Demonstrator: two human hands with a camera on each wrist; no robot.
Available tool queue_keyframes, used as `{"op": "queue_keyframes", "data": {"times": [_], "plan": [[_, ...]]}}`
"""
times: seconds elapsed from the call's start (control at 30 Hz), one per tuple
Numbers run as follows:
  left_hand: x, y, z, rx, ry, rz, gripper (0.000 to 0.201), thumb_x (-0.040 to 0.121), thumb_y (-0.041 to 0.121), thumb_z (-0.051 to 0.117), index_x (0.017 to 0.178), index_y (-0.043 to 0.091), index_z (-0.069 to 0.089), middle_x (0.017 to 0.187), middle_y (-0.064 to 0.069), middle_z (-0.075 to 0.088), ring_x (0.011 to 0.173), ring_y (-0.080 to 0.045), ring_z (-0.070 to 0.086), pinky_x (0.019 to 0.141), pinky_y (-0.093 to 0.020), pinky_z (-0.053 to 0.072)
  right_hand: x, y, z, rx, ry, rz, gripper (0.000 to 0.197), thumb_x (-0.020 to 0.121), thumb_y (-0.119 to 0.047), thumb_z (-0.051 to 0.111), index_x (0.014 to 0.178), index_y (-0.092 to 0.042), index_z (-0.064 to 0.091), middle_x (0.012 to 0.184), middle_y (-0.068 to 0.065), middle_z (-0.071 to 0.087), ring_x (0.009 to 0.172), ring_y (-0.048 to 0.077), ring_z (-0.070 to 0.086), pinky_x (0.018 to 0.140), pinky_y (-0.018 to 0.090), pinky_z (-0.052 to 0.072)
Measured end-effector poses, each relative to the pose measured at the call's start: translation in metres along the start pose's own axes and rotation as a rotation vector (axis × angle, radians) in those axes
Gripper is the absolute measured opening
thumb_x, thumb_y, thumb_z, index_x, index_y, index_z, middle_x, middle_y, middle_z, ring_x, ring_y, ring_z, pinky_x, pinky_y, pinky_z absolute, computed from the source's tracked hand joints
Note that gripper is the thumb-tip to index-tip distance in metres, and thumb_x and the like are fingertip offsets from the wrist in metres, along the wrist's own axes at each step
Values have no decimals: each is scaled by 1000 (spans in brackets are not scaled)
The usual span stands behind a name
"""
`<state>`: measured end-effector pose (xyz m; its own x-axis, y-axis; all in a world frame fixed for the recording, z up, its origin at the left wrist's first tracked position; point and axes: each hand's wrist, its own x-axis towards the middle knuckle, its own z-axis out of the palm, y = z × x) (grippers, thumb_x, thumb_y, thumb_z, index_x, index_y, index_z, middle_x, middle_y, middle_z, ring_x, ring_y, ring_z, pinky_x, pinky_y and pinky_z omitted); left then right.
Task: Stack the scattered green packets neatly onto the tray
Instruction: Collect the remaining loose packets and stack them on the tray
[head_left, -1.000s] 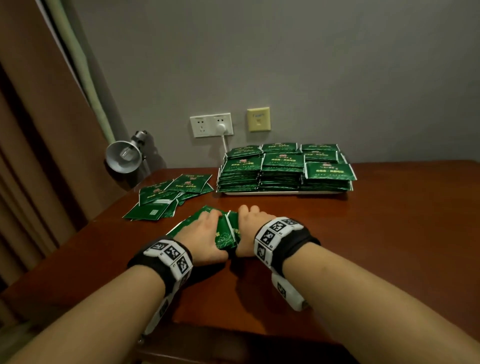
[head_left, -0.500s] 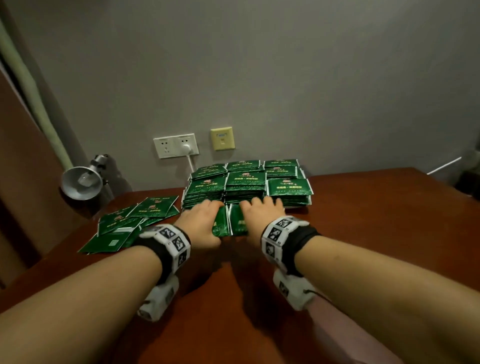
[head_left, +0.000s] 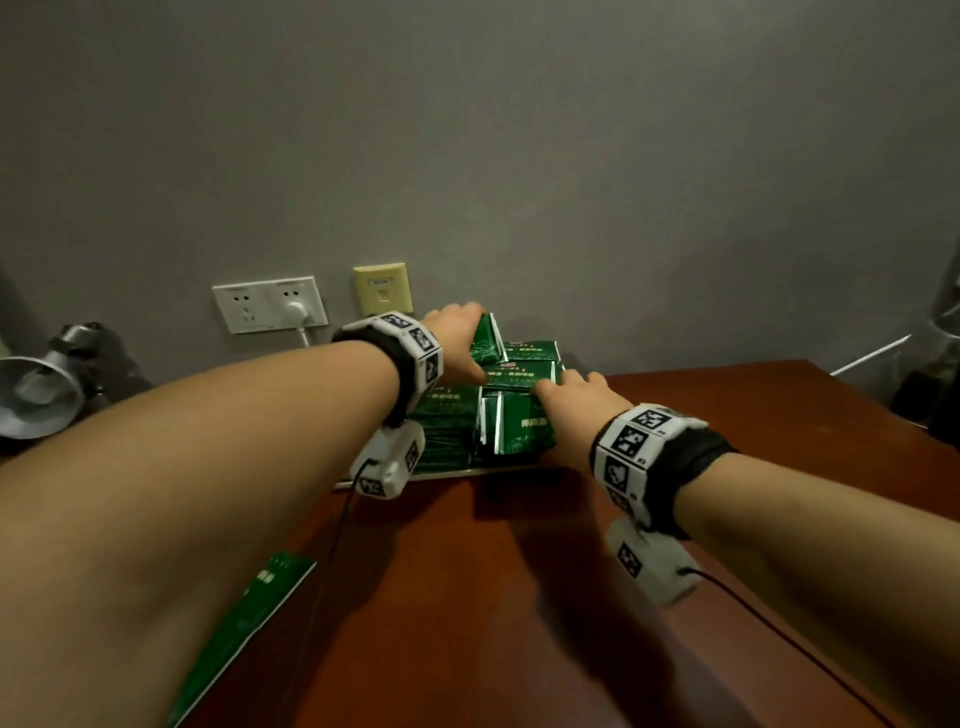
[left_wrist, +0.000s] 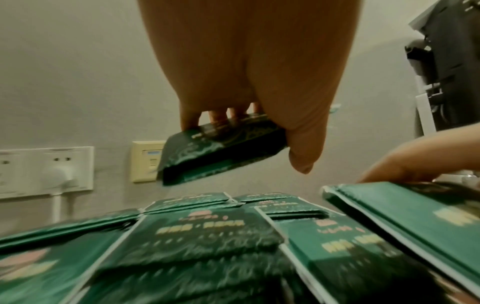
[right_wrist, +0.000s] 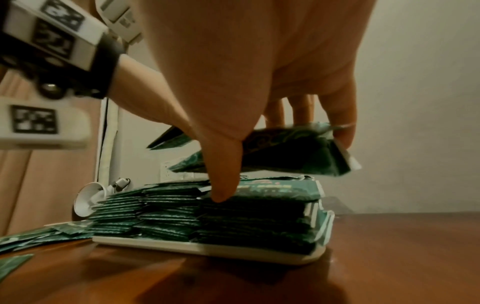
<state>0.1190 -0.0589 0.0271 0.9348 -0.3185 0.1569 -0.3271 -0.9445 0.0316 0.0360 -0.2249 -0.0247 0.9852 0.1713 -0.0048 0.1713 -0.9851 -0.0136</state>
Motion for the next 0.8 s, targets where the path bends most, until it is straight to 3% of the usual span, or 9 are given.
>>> {"op": "queue_keyframes", "data": {"times": [0.3,0.4,0.47,0.53,0.63,0.8], "plan": [[87,30,46,-124,-199,83,70,75,26,80,132,10,44,126,-10,58,112,-26,57,94,-38,48,42,18,4,32,-7,-50,81,69,-47,81,131,-13,40,124,13,47,114,36,46,94,46,46],[101,33,54,-127,-231,97,72,79,23,77,140,11,41,134,-11,55,120,-26,54,99,-36,44,53,18,6,56,-15,-48,88,67,-48,83,134,-14,38,126,13,46,114,36,46,94,46,46],[105,33,55,-120,-250,108,82,82,23,76,149,12,30,145,-11,45,131,-26,46,106,-35,37,59,16,8,89,-16,-41,97,65,-50,83,141,-16,33,130,13,44,118,36,44,97,46,45],[105,31,51,-120,-239,116,90,82,29,76,152,13,23,152,-10,38,138,-25,39,111,-35,33,61,14,10,137,-9,-15,102,63,-51,84,144,-19,31,133,12,41,123,37,41,98,48,45],[99,22,42,-181,-122,82,88,83,44,72,152,16,25,152,-9,37,137,-25,39,109,-34,33,60,11,13,139,-28,5,98,61,-57,82,136,-15,37,134,12,37,125,37,38,100,51,44],[73,3,27,-187,-63,27,74,90,45,63,150,17,29,145,-8,47,129,-24,48,103,-35,40,55,8,17,126,-53,1,86,69,-48,82,133,-11,37,134,14,36,126,40,36,100,52,43]]}}
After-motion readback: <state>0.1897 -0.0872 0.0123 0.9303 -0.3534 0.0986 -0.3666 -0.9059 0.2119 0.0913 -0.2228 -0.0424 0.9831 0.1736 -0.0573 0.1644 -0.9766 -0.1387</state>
